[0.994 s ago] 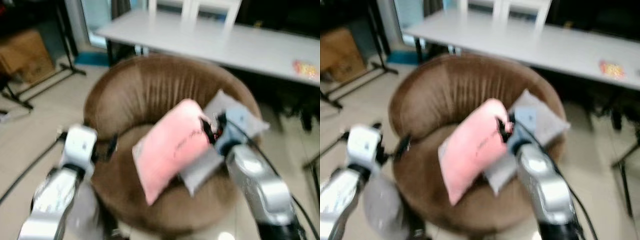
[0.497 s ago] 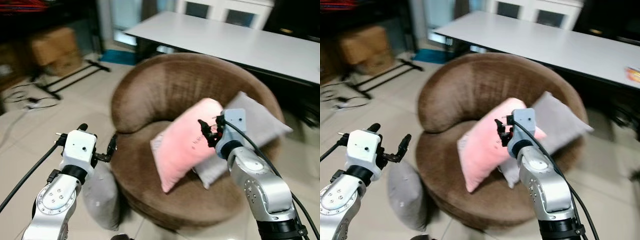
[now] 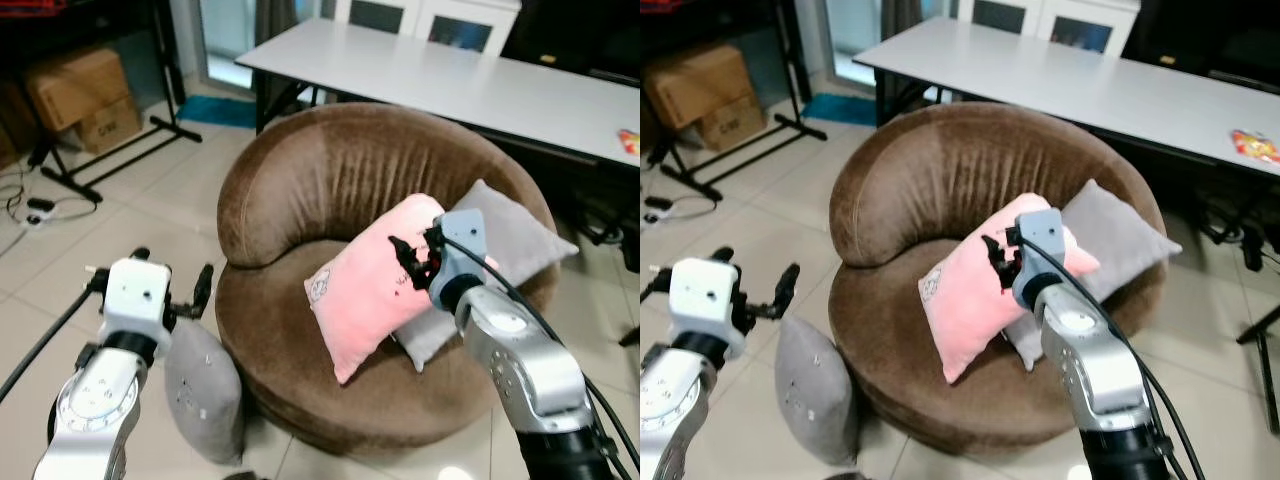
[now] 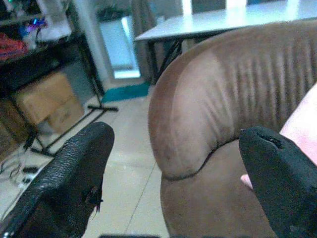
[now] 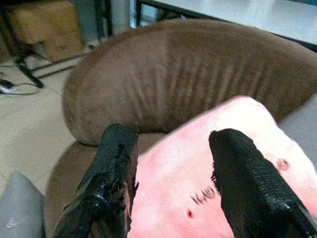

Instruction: Move the pillow to the sofa from floor

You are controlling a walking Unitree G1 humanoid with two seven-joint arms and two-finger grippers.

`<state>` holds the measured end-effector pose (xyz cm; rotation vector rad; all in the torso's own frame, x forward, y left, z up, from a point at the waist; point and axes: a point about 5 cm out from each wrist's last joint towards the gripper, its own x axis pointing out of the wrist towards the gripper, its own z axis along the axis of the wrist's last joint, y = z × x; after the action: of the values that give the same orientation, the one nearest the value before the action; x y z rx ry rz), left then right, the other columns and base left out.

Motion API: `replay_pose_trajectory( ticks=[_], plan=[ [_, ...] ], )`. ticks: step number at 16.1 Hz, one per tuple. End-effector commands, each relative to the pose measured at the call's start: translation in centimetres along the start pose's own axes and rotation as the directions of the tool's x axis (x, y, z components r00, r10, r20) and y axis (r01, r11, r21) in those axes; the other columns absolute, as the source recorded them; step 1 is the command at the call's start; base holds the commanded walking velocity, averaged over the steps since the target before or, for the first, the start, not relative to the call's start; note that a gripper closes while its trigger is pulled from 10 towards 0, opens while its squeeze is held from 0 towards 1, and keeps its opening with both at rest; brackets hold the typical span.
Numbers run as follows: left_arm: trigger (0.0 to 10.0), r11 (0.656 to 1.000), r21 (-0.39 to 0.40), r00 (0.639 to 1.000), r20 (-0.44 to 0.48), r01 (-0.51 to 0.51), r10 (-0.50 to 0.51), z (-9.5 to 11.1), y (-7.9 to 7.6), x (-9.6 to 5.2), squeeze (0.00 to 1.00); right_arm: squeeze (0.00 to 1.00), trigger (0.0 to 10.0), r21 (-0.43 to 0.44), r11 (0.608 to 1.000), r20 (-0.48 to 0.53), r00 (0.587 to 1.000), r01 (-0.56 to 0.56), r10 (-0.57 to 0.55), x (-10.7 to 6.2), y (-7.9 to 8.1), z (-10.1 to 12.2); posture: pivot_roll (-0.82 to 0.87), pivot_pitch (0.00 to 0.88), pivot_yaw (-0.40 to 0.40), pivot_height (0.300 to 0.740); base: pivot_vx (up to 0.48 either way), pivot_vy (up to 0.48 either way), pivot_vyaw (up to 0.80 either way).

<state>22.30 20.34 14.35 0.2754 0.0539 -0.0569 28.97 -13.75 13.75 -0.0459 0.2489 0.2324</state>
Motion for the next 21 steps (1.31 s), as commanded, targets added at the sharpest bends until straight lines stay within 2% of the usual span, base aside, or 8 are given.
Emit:
replay_pose_trajectory(
  ticks=[1,3,6,8,10,15,17,21],
  plan=[
    [10.0,1.000,-0.002,1.000,-0.001,0.012,-0.012,0.2,-0.2,0.0,0.00,0.00,10.0,-0.003,0.999,-0.017,0.999,0.044,-0.044,0.2,-0.8,-0.4,0.01,0.000,-0.071,0.740,0.000,0.345,0.00],
    [10.0,1.000,-0.005,1.000,-0.002,-0.013,0.013,0.2,0.3,0.0,0.00,0.00,10.0,0.000,1.000,0.007,1.000,-0.001,0.001,0.3,-0.1,0.3,0.01,0.000,-0.075,0.740,0.000,0.343,0.00],
    [10.0,1.000,-0.012,1.000,-0.001,0.019,-0.019,0.2,-0.5,0.2,0.00,0.00,10.0,0.024,1.000,0.001,1.000,0.005,-0.005,0.2,-0.3,0.2,-0.01,0.000,-0.058,0.740,0.000,0.345,0.00],
    [10.0,1.000,-0.016,1.000,0.011,0.015,-0.015,0.3,-0.4,1.1,0.00,0.00,10.0,0.018,1.000,0.022,1.000,-0.020,0.020,-0.1,0.3,0.4,-0.03,0.000,-0.041,0.740,0.000,0.343,0.00],
    [10.0,0.999,-0.030,0.999,0.029,0.024,-0.023,0.5,-0.7,1.4,0.00,0.00,10.0,0.034,0.999,0.009,1.000,0.012,-0.012,-0.3,-0.2,0.1,-0.04,0.000,-0.042,0.740,0.000,0.343,0.00],
    [10.0,0.998,-0.057,0.997,0.072,0.021,-0.017,0.9,-1.1,1.1,0.00,0.00,10.0,0.047,0.998,0.001,0.999,-0.043,0.043,-0.5,0.3,-0.2,-0.04,0.000,-0.052,0.740,0.000,0.000,0.00],
    [10.0,0.998,-0.059,0.997,0.077,0.022,-0.018,0.9,-0.6,0.5,0.00,0.00,10.0,0.054,0.983,0.004,0.985,-0.173,0.173,-0.9,2.0,-0.2,-0.02,0.000,-0.056,0.740,0.000,0.000,0.80],
    [10.0,0.997,-0.048,0.995,0.082,0.062,-0.058,1.1,-1.0,0.6,0.00,0.00,10.0,0.053,0.981,0.005,0.983,-0.185,0.185,-1.0,1.8,-0.3,-0.01,0.000,-0.053,0.740,0.186,0.000,0.80]
  ],
)
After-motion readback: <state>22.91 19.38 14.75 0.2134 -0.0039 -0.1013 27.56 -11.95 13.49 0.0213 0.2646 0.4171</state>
